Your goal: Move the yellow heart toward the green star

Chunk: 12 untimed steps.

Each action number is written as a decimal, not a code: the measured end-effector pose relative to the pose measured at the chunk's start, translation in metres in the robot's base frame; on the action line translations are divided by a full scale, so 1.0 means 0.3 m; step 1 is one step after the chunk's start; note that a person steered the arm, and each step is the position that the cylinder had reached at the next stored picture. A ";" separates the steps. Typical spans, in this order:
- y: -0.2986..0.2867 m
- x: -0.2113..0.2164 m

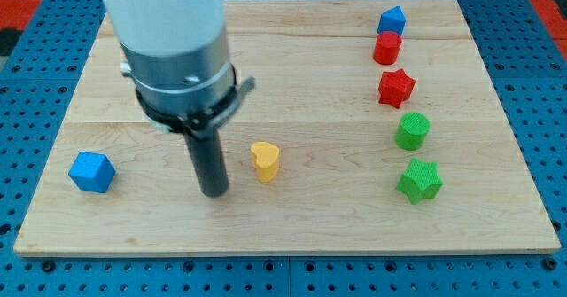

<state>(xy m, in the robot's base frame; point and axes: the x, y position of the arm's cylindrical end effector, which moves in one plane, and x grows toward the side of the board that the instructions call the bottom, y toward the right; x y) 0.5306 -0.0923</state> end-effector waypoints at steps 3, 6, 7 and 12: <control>0.094 -0.146; 0.393 -0.001; 0.392 0.034; 0.573 0.144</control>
<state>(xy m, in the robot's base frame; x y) 0.5739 0.0796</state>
